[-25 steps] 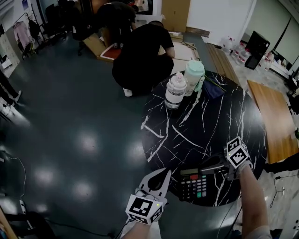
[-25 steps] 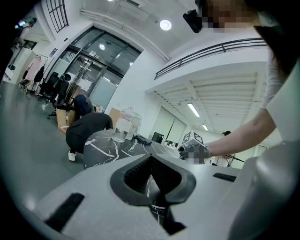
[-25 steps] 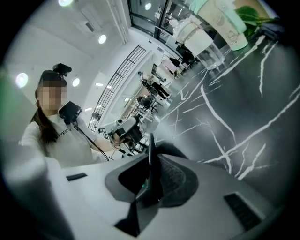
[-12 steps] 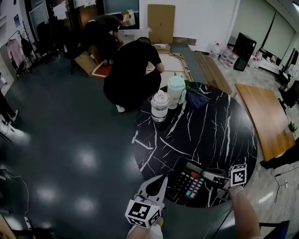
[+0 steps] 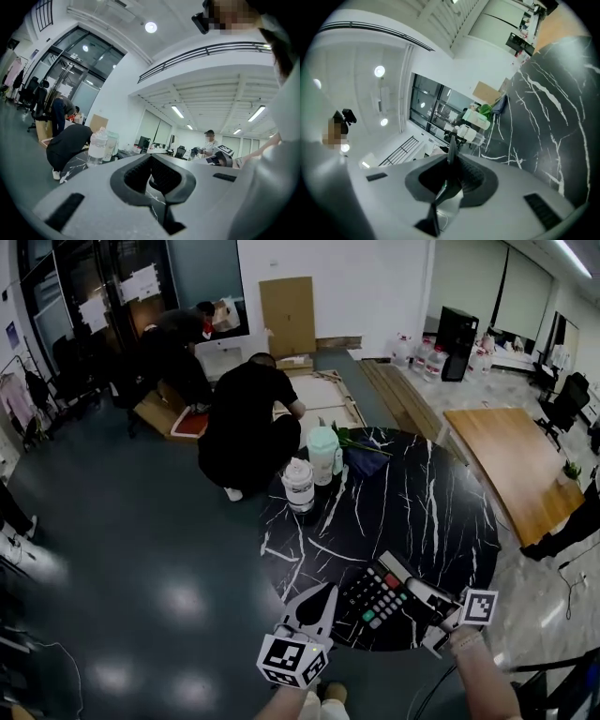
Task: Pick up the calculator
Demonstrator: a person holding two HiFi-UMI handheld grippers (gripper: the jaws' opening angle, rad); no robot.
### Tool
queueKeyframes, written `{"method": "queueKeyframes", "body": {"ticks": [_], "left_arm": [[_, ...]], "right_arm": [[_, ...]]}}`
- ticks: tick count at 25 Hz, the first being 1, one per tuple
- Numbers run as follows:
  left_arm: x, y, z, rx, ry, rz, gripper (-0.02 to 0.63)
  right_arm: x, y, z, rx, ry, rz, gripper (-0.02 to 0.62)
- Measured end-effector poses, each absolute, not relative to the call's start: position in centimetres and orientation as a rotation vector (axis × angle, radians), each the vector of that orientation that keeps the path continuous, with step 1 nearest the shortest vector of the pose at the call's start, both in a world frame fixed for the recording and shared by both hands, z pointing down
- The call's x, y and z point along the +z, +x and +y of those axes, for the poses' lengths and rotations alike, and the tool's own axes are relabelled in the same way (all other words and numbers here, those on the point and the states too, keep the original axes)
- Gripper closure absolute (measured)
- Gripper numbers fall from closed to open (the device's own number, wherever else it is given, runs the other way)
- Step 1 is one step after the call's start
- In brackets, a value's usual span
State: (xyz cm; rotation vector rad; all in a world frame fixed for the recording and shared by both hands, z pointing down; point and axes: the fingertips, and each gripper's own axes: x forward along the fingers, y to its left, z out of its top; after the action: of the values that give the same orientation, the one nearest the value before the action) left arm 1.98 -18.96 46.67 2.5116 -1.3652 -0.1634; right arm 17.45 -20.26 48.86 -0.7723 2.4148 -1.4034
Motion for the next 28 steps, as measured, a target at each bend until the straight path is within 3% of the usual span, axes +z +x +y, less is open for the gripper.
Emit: {"method": "queueKeyframes", "body": {"ticks": [18,28], "left_arm": [[36.6,1.3,-18.2,-0.307,2.622,-1.257,0.6],[35.9,2.6,-15.8,-0.363,2.594,-1.187,0.6]], "right_arm": [[34.9,19.1,-15.8,-1.113,-1.033,2.169,0.543],[35.7,19.3,-12.3,-1.174,-1.109,2.049,0.543]]}}
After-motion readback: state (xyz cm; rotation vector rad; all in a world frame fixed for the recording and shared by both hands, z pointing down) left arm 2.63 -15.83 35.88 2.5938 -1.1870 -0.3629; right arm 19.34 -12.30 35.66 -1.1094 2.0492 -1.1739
